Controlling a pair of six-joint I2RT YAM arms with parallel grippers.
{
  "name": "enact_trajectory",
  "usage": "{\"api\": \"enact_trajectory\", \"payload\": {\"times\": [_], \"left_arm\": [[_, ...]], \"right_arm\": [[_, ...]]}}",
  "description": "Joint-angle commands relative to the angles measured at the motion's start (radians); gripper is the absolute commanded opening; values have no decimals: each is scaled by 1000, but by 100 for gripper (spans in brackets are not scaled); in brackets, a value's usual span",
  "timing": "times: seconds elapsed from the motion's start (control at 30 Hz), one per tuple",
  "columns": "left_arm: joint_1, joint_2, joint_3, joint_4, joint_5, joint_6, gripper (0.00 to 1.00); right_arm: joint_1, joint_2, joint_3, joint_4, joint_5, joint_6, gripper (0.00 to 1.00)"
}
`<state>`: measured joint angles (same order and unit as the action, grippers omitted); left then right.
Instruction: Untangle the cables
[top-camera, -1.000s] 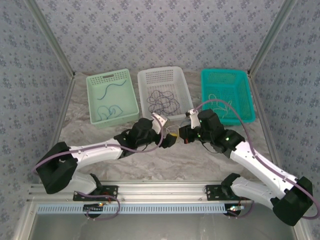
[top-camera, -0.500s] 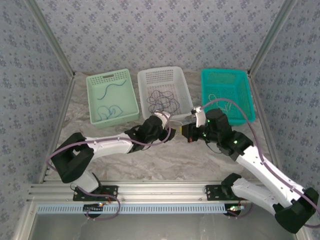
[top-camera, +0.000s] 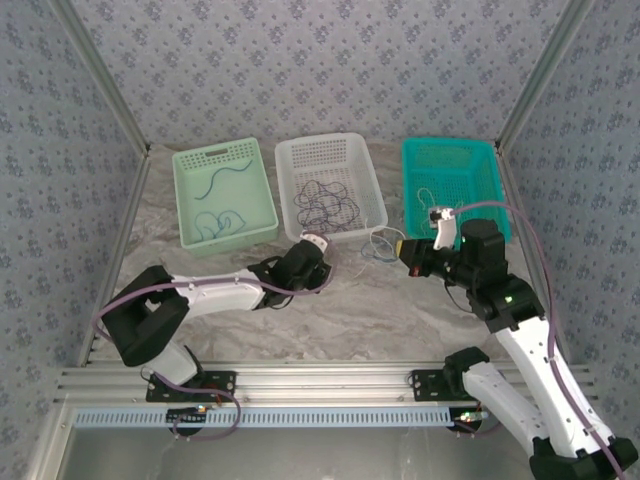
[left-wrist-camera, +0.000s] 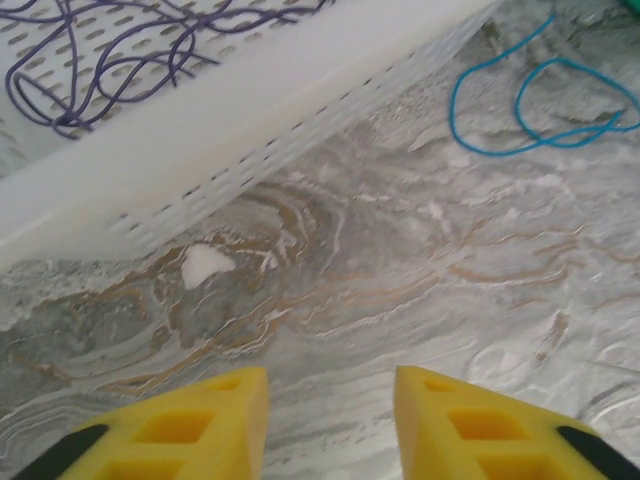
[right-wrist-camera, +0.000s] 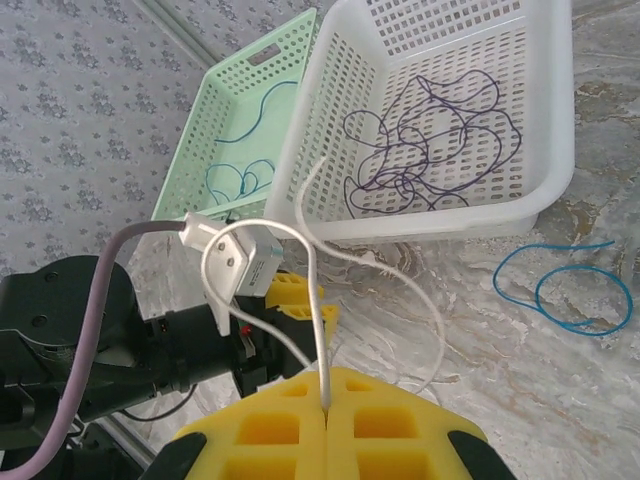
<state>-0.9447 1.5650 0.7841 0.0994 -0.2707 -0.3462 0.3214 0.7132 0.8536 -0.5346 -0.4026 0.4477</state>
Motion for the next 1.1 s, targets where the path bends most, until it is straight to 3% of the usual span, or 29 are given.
{"api": "enact_trajectory", "payload": {"times": [0.0, 0.43, 0.63, 0.77, 0.87, 1.07], "left_arm": [[-4, -31, 2, -19, -20, 6, 26], [-1, -62, -28, -146, -188, 12, 18], [1, -74, -42, -151, -190, 0, 18], [-7, -93, -47, -86, -131, 19, 25], [-17, -107, -53, -29, -117, 42, 29], [-18, -118, -47, -33, -125, 44, 48]], "right_arm": [[-14, -12, -16, 25, -38, 34, 0], [-164, -68, 67, -108, 7, 2, 0], [-246, -62, 119, -121, -36, -19, 0], [-251, -38, 101, -73, -107, 19, 0], [-251, -49, 92, -71, -82, 20, 0], [-259, -36, 107, -72, 4, 6, 0]]}}
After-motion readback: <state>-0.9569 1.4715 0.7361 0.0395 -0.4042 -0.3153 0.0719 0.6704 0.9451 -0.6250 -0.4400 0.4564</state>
